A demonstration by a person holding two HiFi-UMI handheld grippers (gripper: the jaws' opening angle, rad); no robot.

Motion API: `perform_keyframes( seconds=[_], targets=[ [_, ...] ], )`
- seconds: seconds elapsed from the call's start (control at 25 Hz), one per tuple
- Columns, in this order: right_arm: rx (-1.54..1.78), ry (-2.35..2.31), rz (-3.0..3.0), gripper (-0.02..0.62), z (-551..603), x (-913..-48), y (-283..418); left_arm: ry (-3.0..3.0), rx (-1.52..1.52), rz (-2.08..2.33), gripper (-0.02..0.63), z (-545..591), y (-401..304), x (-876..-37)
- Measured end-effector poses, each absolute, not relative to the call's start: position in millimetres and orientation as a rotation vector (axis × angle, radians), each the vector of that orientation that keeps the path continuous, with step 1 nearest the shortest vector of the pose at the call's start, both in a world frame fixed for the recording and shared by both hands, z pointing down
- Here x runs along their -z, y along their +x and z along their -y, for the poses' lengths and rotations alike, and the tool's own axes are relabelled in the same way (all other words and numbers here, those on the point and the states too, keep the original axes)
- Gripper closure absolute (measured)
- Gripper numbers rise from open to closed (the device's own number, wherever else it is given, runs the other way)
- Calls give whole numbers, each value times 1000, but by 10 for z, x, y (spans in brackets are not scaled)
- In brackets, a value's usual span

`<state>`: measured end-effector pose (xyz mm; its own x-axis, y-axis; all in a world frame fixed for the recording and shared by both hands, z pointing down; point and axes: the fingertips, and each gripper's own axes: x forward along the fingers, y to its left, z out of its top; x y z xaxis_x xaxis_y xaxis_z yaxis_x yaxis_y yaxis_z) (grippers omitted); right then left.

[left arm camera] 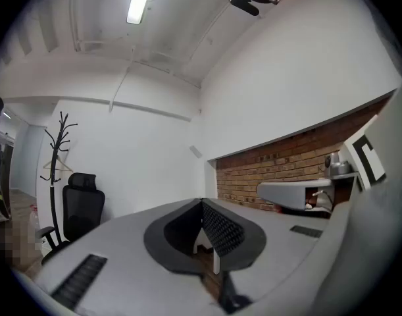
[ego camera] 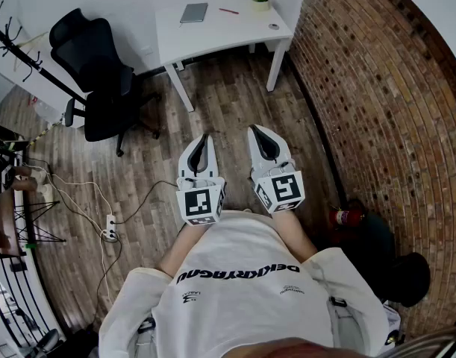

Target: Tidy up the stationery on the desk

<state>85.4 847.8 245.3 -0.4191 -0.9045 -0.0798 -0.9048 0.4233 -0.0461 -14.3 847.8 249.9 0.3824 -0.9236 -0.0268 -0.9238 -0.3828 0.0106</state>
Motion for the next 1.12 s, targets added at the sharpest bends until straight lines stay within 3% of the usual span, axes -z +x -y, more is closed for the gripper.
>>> perform_keyframes(
  seconds=[0.64, 1.12],
  targets=[
    [14, -1678, -2558, 597, -8128, -2592, 1177, -2631, -23, -1712, 607, -8141, 152, -2704],
    [-13, -1717, -2611, 597, -6429, -2778, 1199, -2726, -68, -1711, 607, -6303, 364, -3043]
  ],
)
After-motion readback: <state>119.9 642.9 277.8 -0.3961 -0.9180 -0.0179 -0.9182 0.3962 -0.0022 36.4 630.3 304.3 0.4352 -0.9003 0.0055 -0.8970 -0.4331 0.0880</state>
